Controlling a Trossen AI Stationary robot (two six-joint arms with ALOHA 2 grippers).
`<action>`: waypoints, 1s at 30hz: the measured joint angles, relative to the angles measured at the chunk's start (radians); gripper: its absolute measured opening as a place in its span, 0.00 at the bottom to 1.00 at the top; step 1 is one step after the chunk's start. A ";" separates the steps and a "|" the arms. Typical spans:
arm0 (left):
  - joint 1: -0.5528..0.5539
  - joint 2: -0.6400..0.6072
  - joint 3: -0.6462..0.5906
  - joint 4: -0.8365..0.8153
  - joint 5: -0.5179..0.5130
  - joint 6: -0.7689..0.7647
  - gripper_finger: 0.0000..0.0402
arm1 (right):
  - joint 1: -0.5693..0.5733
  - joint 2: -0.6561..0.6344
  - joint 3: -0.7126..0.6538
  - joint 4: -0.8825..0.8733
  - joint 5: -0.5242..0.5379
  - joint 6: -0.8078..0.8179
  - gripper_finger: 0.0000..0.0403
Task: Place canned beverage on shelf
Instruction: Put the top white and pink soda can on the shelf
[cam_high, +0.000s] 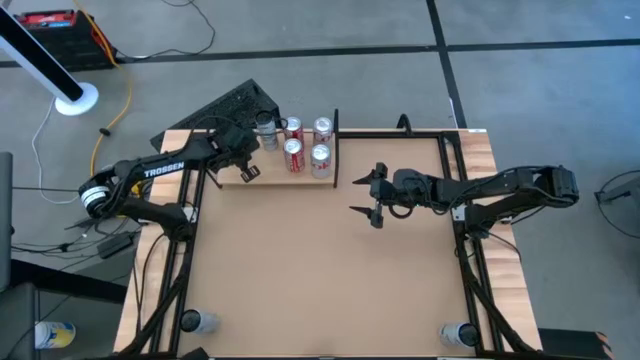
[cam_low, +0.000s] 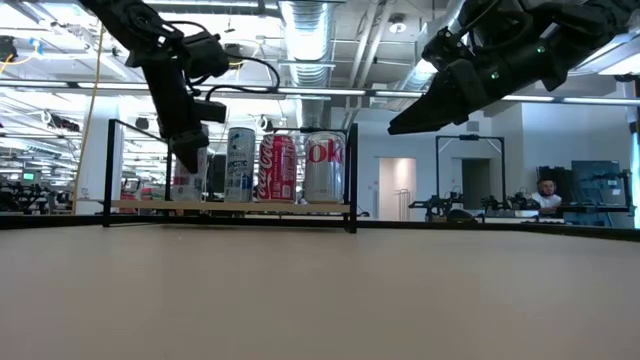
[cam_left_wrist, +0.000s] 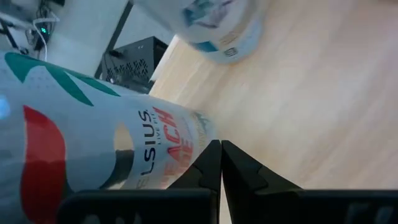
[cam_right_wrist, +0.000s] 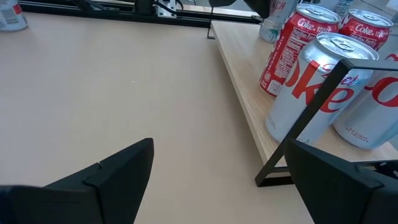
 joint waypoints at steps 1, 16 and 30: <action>-0.009 0.000 0.000 -0.007 -0.009 0.001 0.00 | 0.000 0.000 0.000 0.000 0.000 0.000 0.95; -0.011 -0.011 0.002 -0.042 -0.099 0.015 0.00 | 0.000 0.000 0.000 0.001 0.000 0.007 0.95; 0.011 -0.020 0.096 -0.065 -0.043 0.053 0.00 | 0.000 0.000 0.000 0.000 0.000 0.008 0.95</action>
